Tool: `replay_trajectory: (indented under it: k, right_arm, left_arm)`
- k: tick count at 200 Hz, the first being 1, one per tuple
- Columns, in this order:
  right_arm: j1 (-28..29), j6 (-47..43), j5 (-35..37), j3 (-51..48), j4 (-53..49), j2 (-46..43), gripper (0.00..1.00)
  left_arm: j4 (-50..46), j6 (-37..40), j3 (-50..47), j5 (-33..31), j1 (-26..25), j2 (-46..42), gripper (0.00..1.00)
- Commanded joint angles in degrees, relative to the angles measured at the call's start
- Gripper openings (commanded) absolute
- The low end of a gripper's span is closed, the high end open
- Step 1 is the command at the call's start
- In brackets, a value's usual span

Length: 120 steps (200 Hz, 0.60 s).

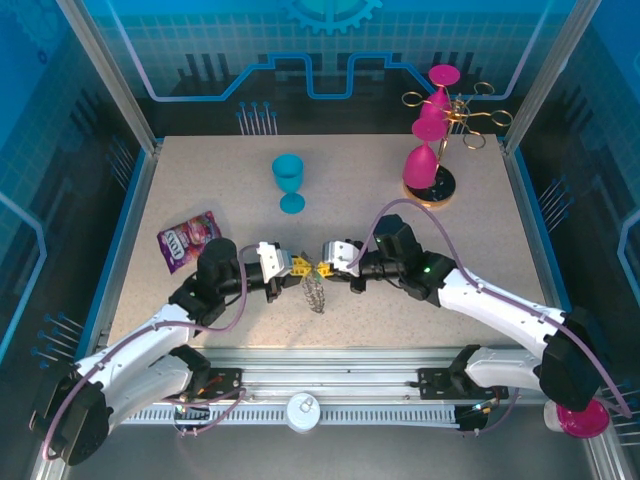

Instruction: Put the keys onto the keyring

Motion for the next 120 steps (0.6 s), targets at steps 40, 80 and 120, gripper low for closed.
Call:
replay_trajectory:
  k: [40, 80, 120]
  right_arm:
    - [4.84, -6.41, 6.74, 0.70, -4.43, 1.33, 0.07]
    - [-1.41, 0.56, -1.07, -0.36, -1.79, -4.37, 0.29]
    - [-4.12, 5.84, -9.23, 1.50, -0.07, -4.10, 0.31]
  left_arm:
    - [12.18, -5.30, -2.06, 1.71, 0.92, 1.19, 0.00]
    - [9.62, -1.77, -1.88, 2.75, 0.95, 1.50, 0.00]
    - [9.55, -0.76, -1.85, 4.69, 0.90, 1.85, 0.00]
